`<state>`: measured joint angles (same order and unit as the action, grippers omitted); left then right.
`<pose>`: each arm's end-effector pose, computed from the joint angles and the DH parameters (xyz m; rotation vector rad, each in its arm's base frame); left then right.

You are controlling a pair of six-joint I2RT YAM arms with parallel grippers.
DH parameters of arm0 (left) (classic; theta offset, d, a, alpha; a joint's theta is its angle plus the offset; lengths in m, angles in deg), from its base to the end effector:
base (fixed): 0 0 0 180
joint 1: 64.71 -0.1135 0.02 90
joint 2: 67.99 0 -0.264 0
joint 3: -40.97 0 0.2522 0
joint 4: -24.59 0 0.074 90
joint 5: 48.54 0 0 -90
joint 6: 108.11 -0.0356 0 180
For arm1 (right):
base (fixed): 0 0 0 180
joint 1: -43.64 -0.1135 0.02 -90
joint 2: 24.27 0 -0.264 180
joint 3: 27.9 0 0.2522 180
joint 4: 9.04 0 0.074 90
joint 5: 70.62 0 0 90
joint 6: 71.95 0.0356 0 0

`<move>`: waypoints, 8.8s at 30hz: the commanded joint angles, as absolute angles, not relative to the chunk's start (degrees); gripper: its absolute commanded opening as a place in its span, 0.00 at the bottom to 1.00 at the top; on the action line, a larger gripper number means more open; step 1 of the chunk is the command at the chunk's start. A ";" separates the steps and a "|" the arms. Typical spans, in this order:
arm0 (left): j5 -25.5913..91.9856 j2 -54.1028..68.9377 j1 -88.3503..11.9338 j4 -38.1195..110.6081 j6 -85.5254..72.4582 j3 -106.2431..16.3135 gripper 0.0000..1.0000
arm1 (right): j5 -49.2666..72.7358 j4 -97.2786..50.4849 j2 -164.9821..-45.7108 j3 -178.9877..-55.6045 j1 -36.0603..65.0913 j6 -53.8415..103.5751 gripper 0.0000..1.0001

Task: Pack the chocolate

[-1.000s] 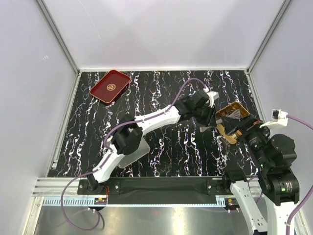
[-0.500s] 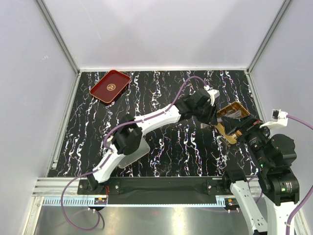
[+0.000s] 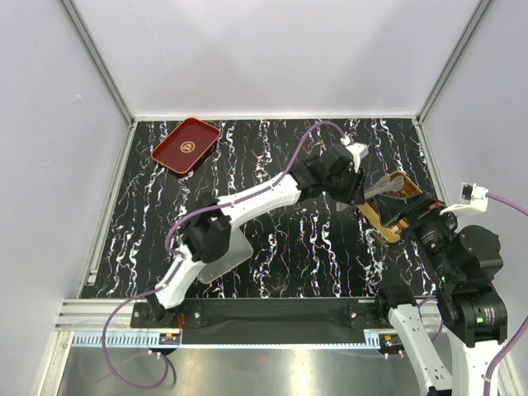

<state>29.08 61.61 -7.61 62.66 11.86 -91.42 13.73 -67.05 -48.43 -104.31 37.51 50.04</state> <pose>0.2809 -0.4483 0.2664 0.6896 2.2873 -1.0377 0.0418 0.0080 0.4100 0.3069 1.6765 0.5822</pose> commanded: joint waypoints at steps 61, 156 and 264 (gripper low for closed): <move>54.11 52.69 -26.83 66.29 23.90 -69.12 0.94 | 14.89 -66.83 -52.21 -102.57 37.14 49.08 1.00; -4.77 -7.70 -25.24 79.75 0.79 -42.41 0.00 | -41.78 -52.59 -87.45 -110.47 16.05 -34.22 0.89; 10.87 73.68 -18.13 21.47 28.03 -88.11 0.70 | -29.50 -54.97 -106.27 -102.04 86.80 37.04 0.00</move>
